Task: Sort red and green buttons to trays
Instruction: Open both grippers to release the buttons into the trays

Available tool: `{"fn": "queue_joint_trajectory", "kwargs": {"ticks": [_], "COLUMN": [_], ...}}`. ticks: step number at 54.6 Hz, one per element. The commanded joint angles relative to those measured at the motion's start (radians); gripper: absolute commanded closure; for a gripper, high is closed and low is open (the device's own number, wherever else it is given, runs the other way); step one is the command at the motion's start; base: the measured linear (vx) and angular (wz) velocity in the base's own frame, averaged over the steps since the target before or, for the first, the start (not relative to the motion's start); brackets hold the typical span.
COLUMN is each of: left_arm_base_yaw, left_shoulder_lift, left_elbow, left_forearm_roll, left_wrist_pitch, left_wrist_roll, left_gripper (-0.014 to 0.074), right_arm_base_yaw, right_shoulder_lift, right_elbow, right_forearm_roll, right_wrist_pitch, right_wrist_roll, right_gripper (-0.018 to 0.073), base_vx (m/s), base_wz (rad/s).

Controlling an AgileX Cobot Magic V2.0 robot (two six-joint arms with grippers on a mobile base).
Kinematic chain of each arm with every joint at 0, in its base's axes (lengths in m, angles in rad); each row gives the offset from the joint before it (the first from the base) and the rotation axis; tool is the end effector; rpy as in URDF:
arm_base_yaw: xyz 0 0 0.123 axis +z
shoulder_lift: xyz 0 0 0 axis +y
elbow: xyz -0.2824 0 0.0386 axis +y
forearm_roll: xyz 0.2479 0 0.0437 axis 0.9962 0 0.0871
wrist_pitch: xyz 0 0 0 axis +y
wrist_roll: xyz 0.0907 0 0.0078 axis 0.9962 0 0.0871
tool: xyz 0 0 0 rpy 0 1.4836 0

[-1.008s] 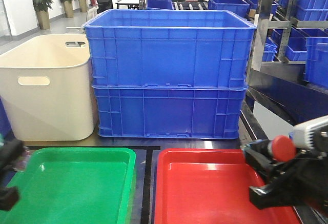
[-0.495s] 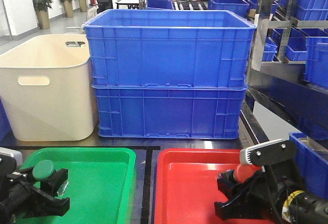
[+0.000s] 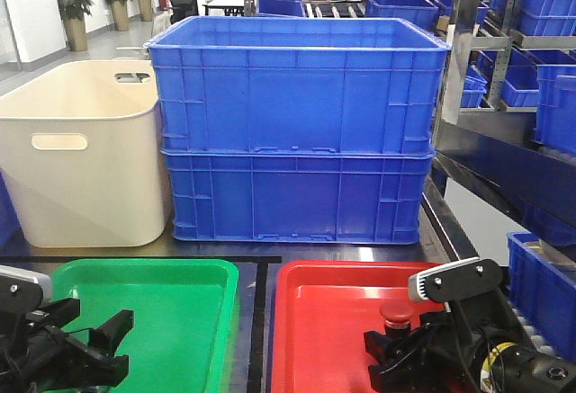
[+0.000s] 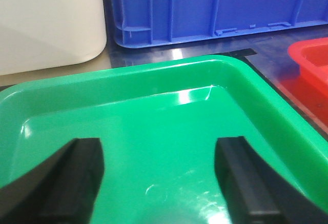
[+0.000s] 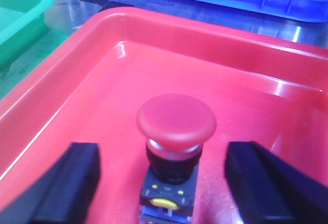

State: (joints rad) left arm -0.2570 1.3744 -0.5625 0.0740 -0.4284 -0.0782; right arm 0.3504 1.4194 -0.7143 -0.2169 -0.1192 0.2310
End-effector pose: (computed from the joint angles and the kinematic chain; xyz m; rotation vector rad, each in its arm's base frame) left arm 0.2624 -0.0718 0.2309 0.2511 1.8566 -0.2135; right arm 0.2739 0.1025 0.2367 -0.3624 2.0499 0.2505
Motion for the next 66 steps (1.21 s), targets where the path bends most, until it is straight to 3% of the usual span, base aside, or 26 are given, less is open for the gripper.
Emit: {"fn": "queue_joint_trajectory", "kwargs": {"ticks": [1,17,24,35,49,55,66], "left_arm_base_yaw": [-0.007,-0.007,-0.007,-0.007,-0.007,-0.007,-0.007], "left_shoulder_lift": [-0.026,-0.180,-0.307,-0.531,-0.780,-0.894,-0.963], "left_elbow": [-0.035,-0.035,-0.035,-0.034,-0.034,-0.034,-0.034], "left_forearm_roll": [-0.002,-0.002,-0.002,0.018,0.031,0.032,0.030], "left_wrist_pitch": [-0.091,-0.088,-0.043,0.141,0.416,0.586,0.772], "left_wrist_roll": [-0.011,-0.073,-0.081,-0.081,-0.082,-0.080,-0.082], "left_gripper": [-0.0033,0.0000,0.0029,0.0056,0.0057,0.0058,0.0058], "right_arm_base_yaw": [-0.001,-0.001,-0.001,-0.001,-0.002,-0.002,-0.002], "right_shoulder_lift": [-0.032,-0.177,-0.310,-0.500,-0.610,-0.610,-0.609], "right_elbow": [-0.032,-0.032,-0.032,-0.029,0.021,0.022,0.022], "right_forearm_roll": [0.001,-0.008,-0.009,-0.036,-0.030,-0.030,-0.030], "right_wrist_pitch": [-0.078,-0.070,0.013,0.242,0.274,0.280,0.281], "right_wrist_roll": [0.005,0.052,0.048,0.041,0.041,0.041,0.041], "right_gripper": [-0.0057,-0.0001,0.0008,0.0008,0.0010,0.0010,0.0010], "base_vx": [0.00,0.00,0.00,0.00,0.00,0.00,0.00], "base_wz": [0.00,0.00,0.00,0.00,0.00,0.00,0.00]}}
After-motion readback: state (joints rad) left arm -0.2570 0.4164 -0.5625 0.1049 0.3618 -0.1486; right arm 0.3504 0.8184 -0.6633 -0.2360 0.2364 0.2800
